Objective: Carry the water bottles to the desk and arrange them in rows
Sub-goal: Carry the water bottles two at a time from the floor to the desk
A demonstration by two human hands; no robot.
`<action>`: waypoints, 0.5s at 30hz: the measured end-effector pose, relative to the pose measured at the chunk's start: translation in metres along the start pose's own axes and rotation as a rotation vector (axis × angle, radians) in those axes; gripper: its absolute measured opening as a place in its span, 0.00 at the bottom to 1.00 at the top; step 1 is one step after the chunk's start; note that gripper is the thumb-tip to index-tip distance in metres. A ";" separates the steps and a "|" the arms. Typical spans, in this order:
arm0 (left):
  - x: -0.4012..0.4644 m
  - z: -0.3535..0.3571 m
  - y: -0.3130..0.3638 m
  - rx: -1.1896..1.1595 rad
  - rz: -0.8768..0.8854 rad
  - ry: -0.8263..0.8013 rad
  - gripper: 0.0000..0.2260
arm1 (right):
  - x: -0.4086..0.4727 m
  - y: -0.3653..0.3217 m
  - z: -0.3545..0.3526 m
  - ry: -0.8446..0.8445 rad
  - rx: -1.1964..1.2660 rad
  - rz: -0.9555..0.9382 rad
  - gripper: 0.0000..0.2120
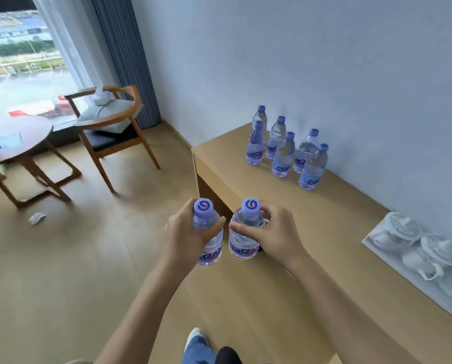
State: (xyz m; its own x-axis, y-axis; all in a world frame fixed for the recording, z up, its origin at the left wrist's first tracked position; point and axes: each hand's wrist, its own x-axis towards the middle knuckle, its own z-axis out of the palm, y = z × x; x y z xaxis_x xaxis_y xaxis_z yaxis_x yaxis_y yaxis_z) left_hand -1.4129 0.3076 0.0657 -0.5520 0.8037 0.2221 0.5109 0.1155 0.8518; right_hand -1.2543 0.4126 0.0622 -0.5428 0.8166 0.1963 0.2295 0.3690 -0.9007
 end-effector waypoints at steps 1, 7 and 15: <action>0.020 -0.001 -0.007 -0.009 0.012 -0.031 0.12 | 0.013 0.000 0.005 0.031 0.003 0.033 0.13; 0.127 0.011 -0.033 -0.067 0.124 -0.201 0.11 | 0.078 0.013 0.016 0.200 0.014 0.161 0.12; 0.241 0.086 -0.050 -0.140 0.166 -0.391 0.12 | 0.153 0.067 -0.006 0.378 0.010 0.304 0.13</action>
State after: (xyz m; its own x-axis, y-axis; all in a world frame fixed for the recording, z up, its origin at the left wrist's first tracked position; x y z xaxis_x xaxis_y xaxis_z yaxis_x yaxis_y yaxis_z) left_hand -1.5149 0.5454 0.0354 -0.1656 0.9681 0.1882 0.4628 -0.0923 0.8816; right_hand -1.3172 0.5650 0.0347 -0.1199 0.9916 0.0491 0.3229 0.0857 -0.9425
